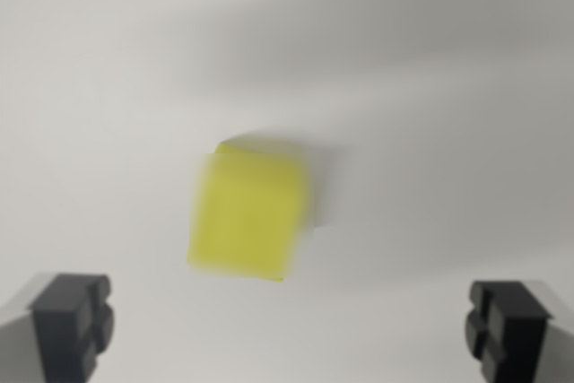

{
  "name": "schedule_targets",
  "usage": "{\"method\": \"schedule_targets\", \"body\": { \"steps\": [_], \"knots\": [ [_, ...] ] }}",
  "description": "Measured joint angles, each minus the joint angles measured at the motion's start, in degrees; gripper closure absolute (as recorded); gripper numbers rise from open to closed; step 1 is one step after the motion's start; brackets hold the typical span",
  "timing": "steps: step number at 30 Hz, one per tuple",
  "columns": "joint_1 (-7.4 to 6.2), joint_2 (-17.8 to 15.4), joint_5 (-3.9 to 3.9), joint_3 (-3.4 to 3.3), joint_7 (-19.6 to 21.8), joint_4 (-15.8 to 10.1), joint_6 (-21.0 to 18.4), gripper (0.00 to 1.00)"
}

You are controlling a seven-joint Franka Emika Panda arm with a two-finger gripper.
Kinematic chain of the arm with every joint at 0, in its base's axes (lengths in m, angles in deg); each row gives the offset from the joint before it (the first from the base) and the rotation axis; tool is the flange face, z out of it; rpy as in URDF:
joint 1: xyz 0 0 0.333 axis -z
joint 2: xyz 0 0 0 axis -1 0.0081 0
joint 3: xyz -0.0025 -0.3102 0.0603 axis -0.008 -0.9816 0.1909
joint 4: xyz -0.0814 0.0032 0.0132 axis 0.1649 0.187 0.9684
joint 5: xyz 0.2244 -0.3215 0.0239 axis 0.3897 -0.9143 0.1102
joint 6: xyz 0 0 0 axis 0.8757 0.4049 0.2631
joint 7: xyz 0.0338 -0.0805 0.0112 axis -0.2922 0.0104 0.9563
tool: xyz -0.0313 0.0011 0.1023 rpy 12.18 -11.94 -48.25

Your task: Pick yellow cube

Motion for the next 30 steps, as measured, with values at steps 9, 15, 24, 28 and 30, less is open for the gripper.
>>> {"method": "schedule_targets", "body": {
  "steps": [9,15,24,28,30],
  "knots": [
    [-0.8,1.4,0.48,0.0,3.3,-2.4,4.2,0.0],
    [-1.37,2.4,0.84,0.0,5.4,-3.9,7.1,0.0],
    [-2.27,4.3,1.43,0.0,8.6,-5.9,11.4,0.0],
    [-2.7,5.3,1.75,0.0,10.0,-6.7,13.3,0.0],
    [-2.92,5.8,1.92,0.0,10.6,-7.0,14.3,0.0]
  ]
}}
